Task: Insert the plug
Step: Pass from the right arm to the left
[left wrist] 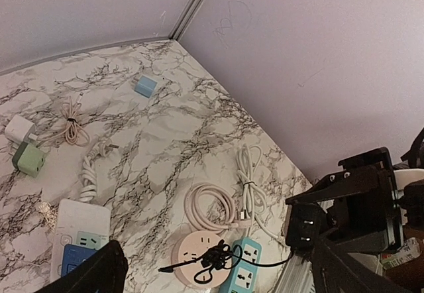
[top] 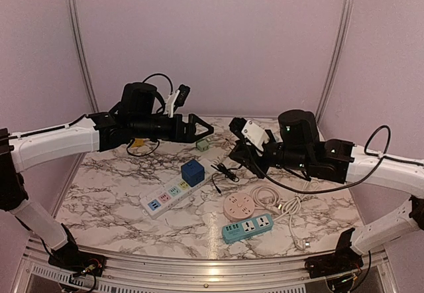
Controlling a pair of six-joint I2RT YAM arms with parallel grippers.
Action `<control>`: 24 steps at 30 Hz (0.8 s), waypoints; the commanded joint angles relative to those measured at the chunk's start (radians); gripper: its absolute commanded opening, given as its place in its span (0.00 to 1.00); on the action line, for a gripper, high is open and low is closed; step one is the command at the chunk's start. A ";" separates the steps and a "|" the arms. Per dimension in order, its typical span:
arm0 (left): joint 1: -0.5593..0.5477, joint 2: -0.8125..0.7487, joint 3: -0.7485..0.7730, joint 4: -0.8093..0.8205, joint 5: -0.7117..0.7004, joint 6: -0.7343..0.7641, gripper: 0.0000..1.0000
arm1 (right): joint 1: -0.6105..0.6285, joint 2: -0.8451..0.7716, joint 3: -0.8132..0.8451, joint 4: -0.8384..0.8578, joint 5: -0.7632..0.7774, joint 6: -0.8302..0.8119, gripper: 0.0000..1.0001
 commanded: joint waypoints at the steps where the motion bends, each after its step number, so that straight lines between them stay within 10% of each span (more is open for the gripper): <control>1: -0.012 0.054 0.077 -0.012 0.061 0.020 0.99 | 0.056 -0.011 0.037 0.036 0.069 -0.044 0.25; 24: -0.099 0.149 0.159 -0.169 0.190 0.114 0.98 | 0.157 0.060 0.131 -0.030 0.230 -0.093 0.26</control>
